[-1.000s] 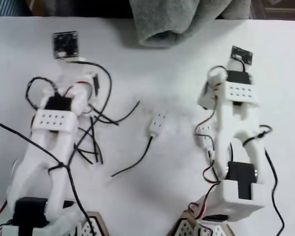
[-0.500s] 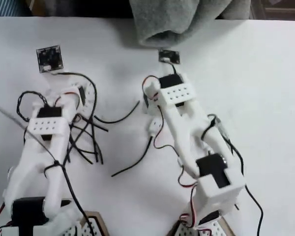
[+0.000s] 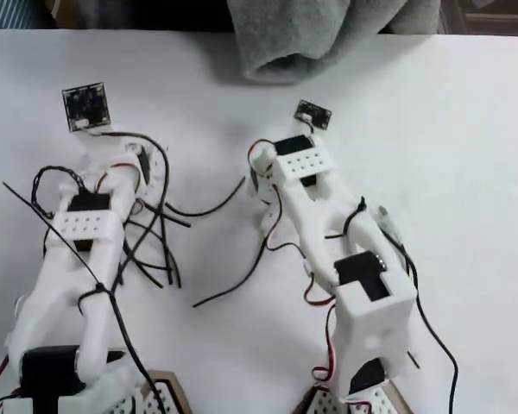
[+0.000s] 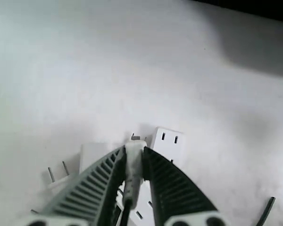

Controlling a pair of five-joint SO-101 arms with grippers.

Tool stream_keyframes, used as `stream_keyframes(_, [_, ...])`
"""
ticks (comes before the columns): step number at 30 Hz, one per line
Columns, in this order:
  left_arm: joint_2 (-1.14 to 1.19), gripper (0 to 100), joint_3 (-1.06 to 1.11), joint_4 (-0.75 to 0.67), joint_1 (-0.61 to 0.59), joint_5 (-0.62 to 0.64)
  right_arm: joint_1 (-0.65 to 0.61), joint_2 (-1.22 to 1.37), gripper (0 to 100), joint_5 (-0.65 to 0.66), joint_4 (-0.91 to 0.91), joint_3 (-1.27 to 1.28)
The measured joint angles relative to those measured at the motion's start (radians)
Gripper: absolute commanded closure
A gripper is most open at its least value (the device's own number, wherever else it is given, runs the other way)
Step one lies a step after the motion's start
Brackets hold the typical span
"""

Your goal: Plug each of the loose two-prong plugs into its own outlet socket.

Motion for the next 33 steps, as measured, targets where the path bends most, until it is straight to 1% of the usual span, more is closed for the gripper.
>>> stream_keyframes(9, [0.0, 98, 0.009, -0.002, 0.0, 0.0, 0.0, 0.025, 78.6, 0.0, 0.002, 0.002])
stream_keyframes(11, [0.0, 98, 0.009, -0.002, 0.0, 0.0, 0.0, 0.025, 82.9, 0.0, 0.002, 0.002])
stream_keyframes(13, [0.0, 98, 0.009, -0.002, 0.0, 0.0, 0.002, 0.025, 89.9, 0.002, 0.002, 0.002])
stream_keyframes(15, [0.0, 98, 0.009, -0.002, 0.0, 0.0, 0.002, 0.041, 96.3, 0.04, -0.005, 0.0])
stream_keyframes(16, [0.0, 98, 0.009, -0.002, 0.0, 0.0, 0.005, 0.046, 97.9, 0.08, -0.003, -0.002])
stream_keyframes(19, [0.0, 98, 0.009, -0.002, 0.0, 0.0, 0.006, 0.054, 96.6, 0.252, 0.002, -0.012])
stream_keyframes(24, [0.0, 98, 0.009, -0.002, 0.0, 0.0, -0.029, 0.072, 94.7, 0.6, 0.002, -0.078])
stream_keyframes(26, [0.0, 98, 0.009, -0.002, 0.0, 0.0, -0.058, 0.074, 94.8, 0.783, 0.002, -0.098])
stream_keyframes(29, [0.0, 98, 0.031, -0.014, 0.0, 0.0, -0.106, 0.074, 94.7, 1.114, 0.017, -0.106])
stream_keyframes(33, [0.0, 98, 0.055, -0.061, 0.0, 0.002, -0.161, 0.074, 94.6, 1.53, 0.12, -0.106])
